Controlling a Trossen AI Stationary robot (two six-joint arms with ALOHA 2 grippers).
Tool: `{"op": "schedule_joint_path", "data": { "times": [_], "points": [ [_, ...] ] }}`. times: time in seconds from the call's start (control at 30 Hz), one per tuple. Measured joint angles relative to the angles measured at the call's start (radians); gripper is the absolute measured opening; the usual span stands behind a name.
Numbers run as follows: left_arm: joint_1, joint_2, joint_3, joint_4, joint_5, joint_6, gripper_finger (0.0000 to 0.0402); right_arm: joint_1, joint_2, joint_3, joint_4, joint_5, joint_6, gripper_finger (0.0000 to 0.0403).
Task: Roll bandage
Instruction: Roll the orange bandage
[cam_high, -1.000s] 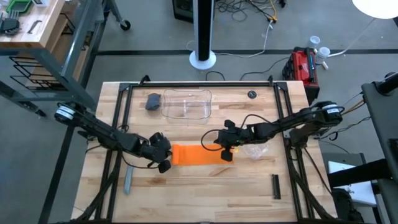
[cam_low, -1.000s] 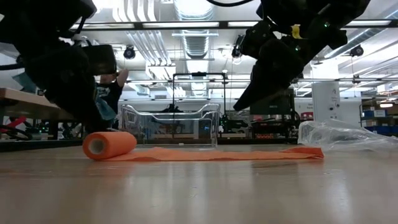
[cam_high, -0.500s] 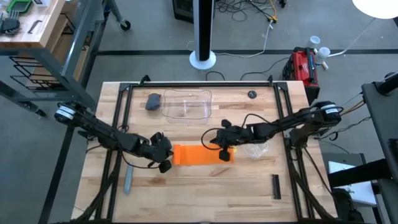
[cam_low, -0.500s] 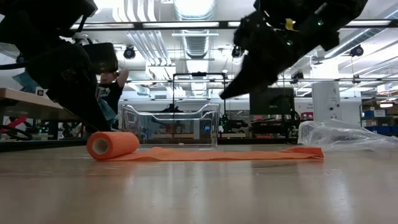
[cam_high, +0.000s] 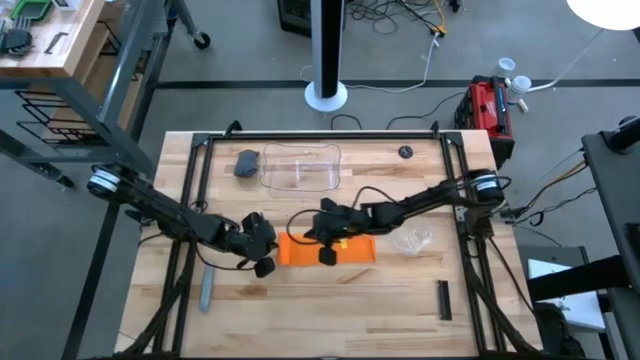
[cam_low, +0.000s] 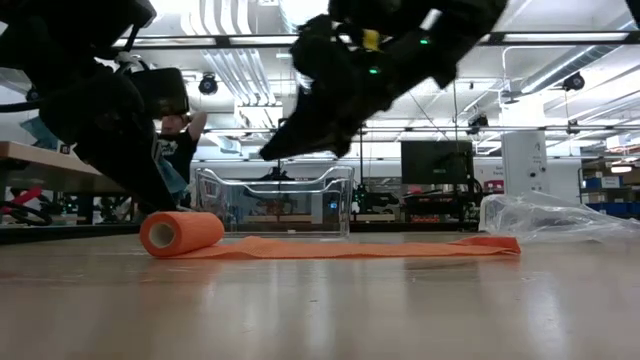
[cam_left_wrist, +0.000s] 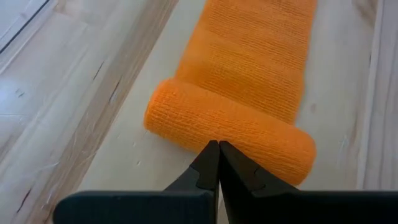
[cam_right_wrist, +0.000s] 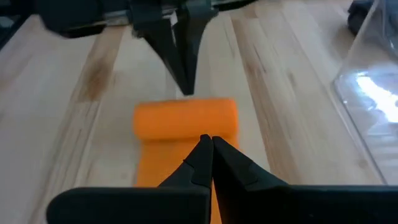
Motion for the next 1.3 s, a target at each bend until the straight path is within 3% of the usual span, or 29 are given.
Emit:
{"op": "schedule_joint_path", "data": {
  "times": [0.17, 0.73, 1.07, 1.3],
  "points": [
    [-0.004, -0.041, 0.000, -0.011, -0.013, 0.000, 0.0000, -0.020, 0.073, 0.081, 0.008, -0.073, 0.002, 0.0000],
    [-0.027, -0.274, 0.000, -0.147, -0.192, -0.017, 0.0000, -0.021, 0.247, 0.239, 0.008, -0.092, 0.011, 0.0000],
    [-0.028, -0.388, 0.000, -0.157, -0.289, -0.017, 0.0000, -0.021, 0.264, 0.250, 0.016, -0.092, 0.002, 0.0000],
    [-0.028, -0.408, 0.000, -0.154, -0.296, -0.017, 0.0000, -0.021, 0.270, 0.249, 0.056, -0.091, -0.009, 0.0000]
  ]
}}
